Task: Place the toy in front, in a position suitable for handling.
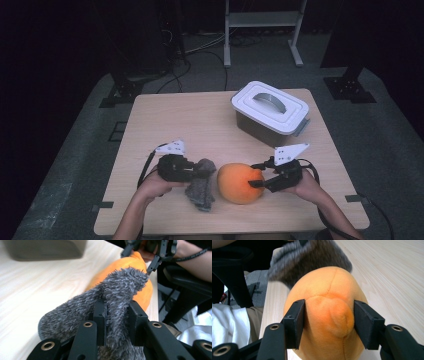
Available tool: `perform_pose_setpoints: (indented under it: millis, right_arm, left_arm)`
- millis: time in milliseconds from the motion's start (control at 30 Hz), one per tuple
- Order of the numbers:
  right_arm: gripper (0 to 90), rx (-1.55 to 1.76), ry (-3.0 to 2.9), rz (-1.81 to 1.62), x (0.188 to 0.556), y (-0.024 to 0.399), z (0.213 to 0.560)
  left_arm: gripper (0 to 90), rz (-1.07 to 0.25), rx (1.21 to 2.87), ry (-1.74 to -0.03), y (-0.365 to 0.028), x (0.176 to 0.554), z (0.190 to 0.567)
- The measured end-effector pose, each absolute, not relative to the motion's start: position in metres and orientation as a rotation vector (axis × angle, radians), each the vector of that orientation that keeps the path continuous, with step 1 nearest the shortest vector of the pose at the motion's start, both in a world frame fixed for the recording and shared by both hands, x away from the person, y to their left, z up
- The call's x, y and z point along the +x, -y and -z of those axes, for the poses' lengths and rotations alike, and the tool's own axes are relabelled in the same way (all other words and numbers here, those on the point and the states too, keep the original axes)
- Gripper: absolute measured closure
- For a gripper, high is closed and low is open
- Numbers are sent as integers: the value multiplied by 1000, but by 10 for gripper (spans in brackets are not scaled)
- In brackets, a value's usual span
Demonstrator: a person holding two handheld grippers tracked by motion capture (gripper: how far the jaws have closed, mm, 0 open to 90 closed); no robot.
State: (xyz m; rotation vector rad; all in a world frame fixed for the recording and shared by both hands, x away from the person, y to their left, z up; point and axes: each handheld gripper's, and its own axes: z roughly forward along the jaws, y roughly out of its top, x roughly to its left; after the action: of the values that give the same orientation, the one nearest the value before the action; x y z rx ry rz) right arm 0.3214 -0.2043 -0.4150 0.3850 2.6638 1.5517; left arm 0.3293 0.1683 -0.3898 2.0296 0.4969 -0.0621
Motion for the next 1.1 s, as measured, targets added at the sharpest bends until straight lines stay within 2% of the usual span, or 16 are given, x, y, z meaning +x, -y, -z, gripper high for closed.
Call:
perform_pose_setpoints:
  millis: [600, 833, 1100]
  right_arm:
    - [433, 406, -2644, -1583, 320, 210, 418]
    - [430, 409, -2642, -1585, 320, 211, 419]
    - [423, 428, -2638, -1589, 319, 217, 420]
  left_arm:
    - [709, -216, 2065, -707, -285, 311, 355]
    - [693, -232, 2115, -770, -280, 320, 385]
    - [669, -159, 2022, -815, -263, 335, 431]
